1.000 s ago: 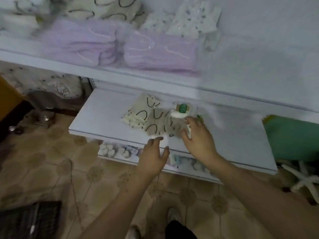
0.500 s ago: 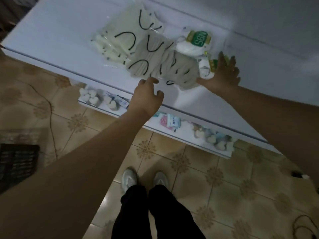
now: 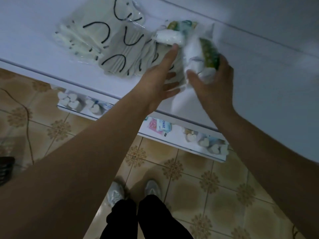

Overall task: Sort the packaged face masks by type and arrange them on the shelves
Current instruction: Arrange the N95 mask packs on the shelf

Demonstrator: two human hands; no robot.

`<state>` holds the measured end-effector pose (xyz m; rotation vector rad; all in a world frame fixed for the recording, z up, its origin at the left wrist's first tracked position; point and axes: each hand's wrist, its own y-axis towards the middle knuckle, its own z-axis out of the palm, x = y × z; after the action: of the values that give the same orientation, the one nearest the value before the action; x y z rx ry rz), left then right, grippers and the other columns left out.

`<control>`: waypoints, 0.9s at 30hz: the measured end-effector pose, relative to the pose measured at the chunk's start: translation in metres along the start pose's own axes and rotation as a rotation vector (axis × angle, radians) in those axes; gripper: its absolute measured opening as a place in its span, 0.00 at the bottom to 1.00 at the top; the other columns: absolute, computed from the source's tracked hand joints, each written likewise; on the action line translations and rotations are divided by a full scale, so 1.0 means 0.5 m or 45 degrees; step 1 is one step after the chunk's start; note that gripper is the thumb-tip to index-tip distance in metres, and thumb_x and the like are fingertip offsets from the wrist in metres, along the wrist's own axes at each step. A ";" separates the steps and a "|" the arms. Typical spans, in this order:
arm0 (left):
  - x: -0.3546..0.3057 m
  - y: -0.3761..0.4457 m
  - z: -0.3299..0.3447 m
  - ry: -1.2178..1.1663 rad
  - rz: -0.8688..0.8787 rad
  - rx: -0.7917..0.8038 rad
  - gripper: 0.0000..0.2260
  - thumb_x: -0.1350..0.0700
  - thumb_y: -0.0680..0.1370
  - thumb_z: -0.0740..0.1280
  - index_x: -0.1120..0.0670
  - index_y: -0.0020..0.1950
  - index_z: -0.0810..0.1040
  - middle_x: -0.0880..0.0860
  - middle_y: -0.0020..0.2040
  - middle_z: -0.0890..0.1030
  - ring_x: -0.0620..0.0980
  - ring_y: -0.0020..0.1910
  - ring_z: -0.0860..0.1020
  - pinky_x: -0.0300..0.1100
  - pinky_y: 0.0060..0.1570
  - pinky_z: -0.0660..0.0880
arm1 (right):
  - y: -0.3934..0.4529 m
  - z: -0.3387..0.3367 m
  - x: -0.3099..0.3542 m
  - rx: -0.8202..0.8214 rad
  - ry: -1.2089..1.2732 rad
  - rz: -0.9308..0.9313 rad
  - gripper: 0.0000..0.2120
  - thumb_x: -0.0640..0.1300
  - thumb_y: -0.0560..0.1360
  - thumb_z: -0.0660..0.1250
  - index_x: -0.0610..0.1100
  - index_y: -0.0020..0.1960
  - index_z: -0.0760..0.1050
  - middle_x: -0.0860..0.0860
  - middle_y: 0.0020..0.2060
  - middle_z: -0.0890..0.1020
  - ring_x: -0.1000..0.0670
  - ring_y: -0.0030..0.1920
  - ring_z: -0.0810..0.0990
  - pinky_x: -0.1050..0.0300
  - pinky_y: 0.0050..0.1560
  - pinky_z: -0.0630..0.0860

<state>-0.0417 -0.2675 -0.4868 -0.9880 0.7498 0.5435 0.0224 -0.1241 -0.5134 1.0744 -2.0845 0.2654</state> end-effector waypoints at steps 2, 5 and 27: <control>-0.002 0.015 -0.009 0.009 0.067 -0.054 0.18 0.47 0.78 0.71 0.57 0.63 0.78 0.59 0.57 0.85 0.55 0.50 0.85 0.48 0.49 0.83 | -0.018 0.018 0.000 0.183 -0.055 -0.273 0.39 0.66 0.70 0.66 0.44 0.73 0.67 0.45 0.67 0.72 0.46 0.66 0.71 0.53 0.66 0.69; -0.009 0.034 -0.057 -0.107 0.098 -0.308 0.18 0.57 0.77 0.72 0.60 0.66 0.76 0.59 0.55 0.85 0.58 0.52 0.85 0.57 0.53 0.82 | 0.037 0.040 -0.007 0.160 -0.133 -0.449 0.34 0.67 0.77 0.55 0.40 0.68 0.72 0.42 0.66 0.74 0.42 0.67 0.71 0.44 0.68 0.67; 0.001 -0.001 -0.127 -0.160 0.093 -0.066 0.22 0.47 0.81 0.66 0.60 0.69 0.76 0.60 0.62 0.82 0.59 0.62 0.81 0.54 0.61 0.79 | 0.028 0.004 -0.013 0.629 -0.194 -1.170 0.23 0.30 0.77 0.60 0.41 0.71 0.72 0.40 0.74 0.67 0.42 0.74 0.66 0.51 0.75 0.60</control>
<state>-0.0610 -0.3240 -0.5087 -0.9675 0.6639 0.6853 0.0128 -0.1123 -0.5175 2.2700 -1.4536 0.2351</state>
